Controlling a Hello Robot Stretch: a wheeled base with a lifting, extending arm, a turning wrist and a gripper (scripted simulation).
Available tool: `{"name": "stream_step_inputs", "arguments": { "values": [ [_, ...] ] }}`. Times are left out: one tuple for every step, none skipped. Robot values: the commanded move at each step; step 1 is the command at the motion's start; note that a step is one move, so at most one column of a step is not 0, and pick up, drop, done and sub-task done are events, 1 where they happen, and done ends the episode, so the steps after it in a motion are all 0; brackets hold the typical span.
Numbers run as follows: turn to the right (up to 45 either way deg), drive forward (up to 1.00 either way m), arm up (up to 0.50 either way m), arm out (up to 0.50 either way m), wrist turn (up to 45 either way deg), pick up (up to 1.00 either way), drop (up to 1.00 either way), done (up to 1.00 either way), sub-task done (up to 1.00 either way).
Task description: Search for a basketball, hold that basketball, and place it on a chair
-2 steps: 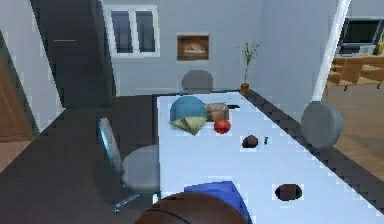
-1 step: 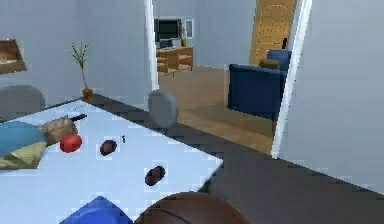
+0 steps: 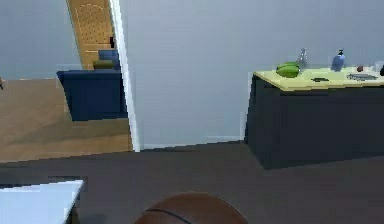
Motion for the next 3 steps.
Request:
{"name": "stream_step_inputs", "arguments": {
  "values": [
    [42.0,0.0,0.0,0.0,0.0,0.0,0.0,0.0,0.0],
    [-45.0,0.0,0.0,0.0,0.0,0.0,0.0,0.0,0.0],
    [-45.0,0.0,0.0,0.0,0.0,0.0,0.0,0.0,0.0]
  ]
}}
